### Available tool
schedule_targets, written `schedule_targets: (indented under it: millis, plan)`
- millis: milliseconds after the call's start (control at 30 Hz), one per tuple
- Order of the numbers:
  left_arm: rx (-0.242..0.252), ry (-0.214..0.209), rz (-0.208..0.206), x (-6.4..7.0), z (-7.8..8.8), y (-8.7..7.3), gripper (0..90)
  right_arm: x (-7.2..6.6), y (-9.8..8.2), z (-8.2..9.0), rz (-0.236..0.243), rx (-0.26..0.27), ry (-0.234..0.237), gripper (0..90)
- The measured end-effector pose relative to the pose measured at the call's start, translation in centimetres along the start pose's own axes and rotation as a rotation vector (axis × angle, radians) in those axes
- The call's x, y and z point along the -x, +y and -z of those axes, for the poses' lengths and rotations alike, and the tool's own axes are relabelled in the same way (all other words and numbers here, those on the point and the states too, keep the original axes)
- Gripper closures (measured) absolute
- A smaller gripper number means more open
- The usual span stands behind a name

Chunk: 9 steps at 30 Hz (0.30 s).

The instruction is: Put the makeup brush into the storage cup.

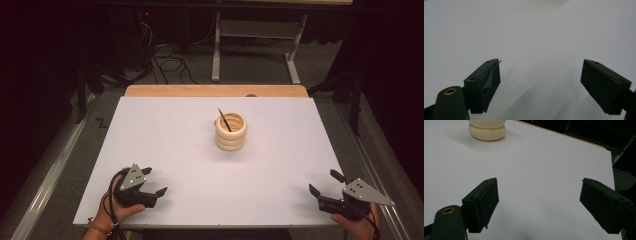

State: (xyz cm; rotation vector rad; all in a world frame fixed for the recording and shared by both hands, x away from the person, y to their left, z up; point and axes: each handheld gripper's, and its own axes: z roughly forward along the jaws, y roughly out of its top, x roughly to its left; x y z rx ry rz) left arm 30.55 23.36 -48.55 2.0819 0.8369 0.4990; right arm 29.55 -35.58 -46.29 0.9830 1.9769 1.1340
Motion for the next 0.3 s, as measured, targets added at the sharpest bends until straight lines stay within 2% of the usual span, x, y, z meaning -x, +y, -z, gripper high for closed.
schedule_targets:
  millis: [67, 300]
  plan:
    - [0.001, 0.001, 0.000, -0.01, -0.06, -0.01, 17.1, -0.04, -0.07, -0.04, -0.011, -0.001, 0.005, 16.4]
    - [0.002, 0.002, 0.001, -0.02, -0.02, 0.03, 17.1, -0.36, -0.15, -0.04, -0.002, -0.002, 0.008, 16.4]
